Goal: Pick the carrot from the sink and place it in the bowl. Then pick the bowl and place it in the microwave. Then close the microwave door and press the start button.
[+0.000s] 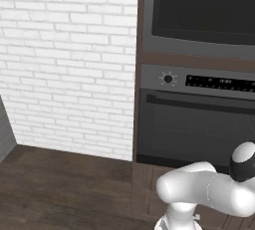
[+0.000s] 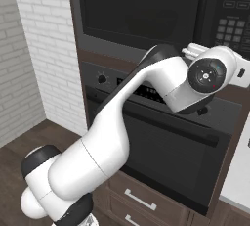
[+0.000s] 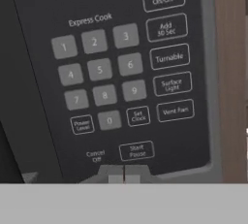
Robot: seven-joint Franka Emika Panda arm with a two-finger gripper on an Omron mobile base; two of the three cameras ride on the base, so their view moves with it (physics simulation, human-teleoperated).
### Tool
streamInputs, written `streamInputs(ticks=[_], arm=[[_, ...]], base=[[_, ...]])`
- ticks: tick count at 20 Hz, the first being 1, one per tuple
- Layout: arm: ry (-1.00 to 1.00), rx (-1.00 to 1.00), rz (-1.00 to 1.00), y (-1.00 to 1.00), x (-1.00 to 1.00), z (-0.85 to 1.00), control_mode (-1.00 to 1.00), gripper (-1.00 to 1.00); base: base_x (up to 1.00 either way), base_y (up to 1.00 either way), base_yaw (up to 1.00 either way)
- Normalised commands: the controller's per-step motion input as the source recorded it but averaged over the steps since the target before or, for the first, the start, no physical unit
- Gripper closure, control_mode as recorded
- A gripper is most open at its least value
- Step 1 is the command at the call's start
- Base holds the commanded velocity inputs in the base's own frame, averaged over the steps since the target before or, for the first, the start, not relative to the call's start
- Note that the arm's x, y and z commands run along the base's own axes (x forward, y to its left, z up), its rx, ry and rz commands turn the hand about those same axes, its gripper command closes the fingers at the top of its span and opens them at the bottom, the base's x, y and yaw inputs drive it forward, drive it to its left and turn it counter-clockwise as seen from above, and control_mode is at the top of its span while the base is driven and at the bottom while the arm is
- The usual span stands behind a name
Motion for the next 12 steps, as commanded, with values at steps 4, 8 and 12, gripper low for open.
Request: streamInputs(ticks=[4, 8, 12], arm=[[0.00, 0.00, 0.00, -0.08, 0.19, -0.05, -1.00, 1.00], [0.00, 0.00, 0.00, -0.19, 0.10, -0.04, -1.00, 1.00], [0.00, 0.00, 0.00, -0.15, 0.33, -0.19, -1.00, 1.00]], base=[[0.00, 0.00, 0.00], [0.00, 0.00, 0.00], [0.00, 0.00, 0.00]])
